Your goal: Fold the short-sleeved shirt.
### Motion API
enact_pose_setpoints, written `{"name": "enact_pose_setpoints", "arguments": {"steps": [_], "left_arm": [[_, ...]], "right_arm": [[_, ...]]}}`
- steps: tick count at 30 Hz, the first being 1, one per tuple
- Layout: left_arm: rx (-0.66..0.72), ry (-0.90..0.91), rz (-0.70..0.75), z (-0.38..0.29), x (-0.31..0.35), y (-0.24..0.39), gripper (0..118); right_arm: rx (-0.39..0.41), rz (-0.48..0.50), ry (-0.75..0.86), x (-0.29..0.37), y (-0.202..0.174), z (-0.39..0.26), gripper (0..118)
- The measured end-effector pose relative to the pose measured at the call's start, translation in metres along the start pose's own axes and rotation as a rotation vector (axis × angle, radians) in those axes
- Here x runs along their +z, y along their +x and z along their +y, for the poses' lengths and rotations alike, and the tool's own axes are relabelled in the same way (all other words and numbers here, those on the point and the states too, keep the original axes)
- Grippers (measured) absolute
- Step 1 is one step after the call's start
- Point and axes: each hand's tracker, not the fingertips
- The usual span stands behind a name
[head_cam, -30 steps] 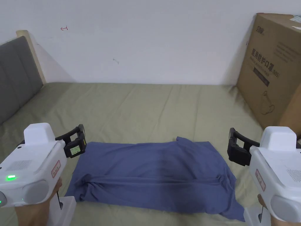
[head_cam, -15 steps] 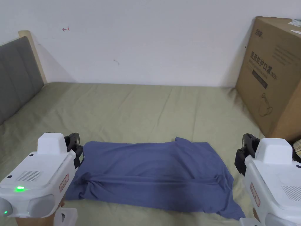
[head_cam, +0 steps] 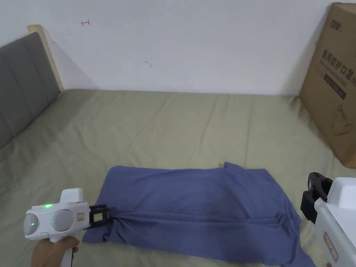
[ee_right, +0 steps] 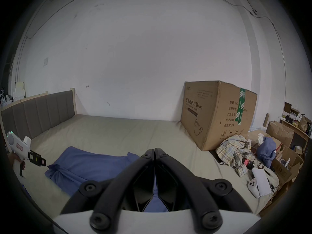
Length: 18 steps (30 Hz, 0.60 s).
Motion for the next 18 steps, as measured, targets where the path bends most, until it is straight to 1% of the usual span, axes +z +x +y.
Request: {"name": "enact_pose_setpoints", "arguments": {"steps": [1,2,4,5,6,7,9,10,11,12,13,14,15,16,17,18], "left_arm": [[0.004,-0.023,0.004,-0.003,-0.008,-0.002,111],[-0.001,-0.019,-0.016,-0.007,-0.015,-0.004,111],[0.006,-0.061,-0.003,-0.013,-0.031,-0.004,109],[0.006,-0.091,0.007,-0.017,-0.037,-0.004,106],[0.013,-0.101,0.010,-0.021,-0.042,-0.003,99],[0.013,-0.121,0.006,-0.024,-0.049,-0.002,83],[0.015,-0.174,-0.019,-0.029,-0.062,0.000,55],[0.026,-0.183,-0.039,-0.033,-0.065,0.001,46],[0.017,-0.151,-0.013,-0.034,-0.061,0.004,39],[0.002,-0.136,-0.008,-0.032,-0.056,0.007,20],[-0.011,-0.122,-0.034,-0.030,-0.053,0.008,6],[-0.017,-0.108,-0.057,-0.032,-0.048,0.011,6],[-0.042,-0.096,-0.046,-0.033,-0.045,0.013,6],[-0.097,-0.071,-0.055,-0.033,-0.040,0.014,5],[-0.112,-0.047,-0.046,-0.033,-0.034,0.014,5],[-0.113,-0.047,-0.045,-0.032,-0.028,0.014,5]], "right_arm": [[-0.003,0.001,-0.016,-0.006,0.001,-0.002,0],[-0.006,0.002,-0.033,-0.012,0.001,-0.005,0],[-0.004,-0.009,-0.050,-0.019,0.000,-0.011,0],[-0.002,-0.013,-0.065,-0.024,0.000,-0.014,0],[-0.003,-0.015,-0.074,-0.028,0.000,-0.017,0],[-0.007,-0.015,-0.086,-0.032,0.001,-0.020,0],[-0.009,-0.017,-0.109,-0.036,0.002,-0.026,0],[-0.008,-0.020,-0.121,-0.039,0.003,-0.029,0],[-0.011,-0.019,-0.140,-0.042,0.005,-0.032,0],[-0.026,-0.022,-0.164,-0.044,0.008,-0.037,0],[-0.035,-0.033,-0.181,-0.046,0.011,-0.042,0],[-0.043,-0.042,-0.210,-0.050,0.016,-0.048,0],[-0.056,-0.050,-0.257,-0.056,0.021,-0.055,0],[-0.071,-0.062,-0.293,-0.061,0.026,-0.063,4],[-0.088,-0.063,-0.343,-0.069,0.032,-0.073,20],[-0.094,-0.060,-0.403,-0.075,0.036,-0.082,47]]}}
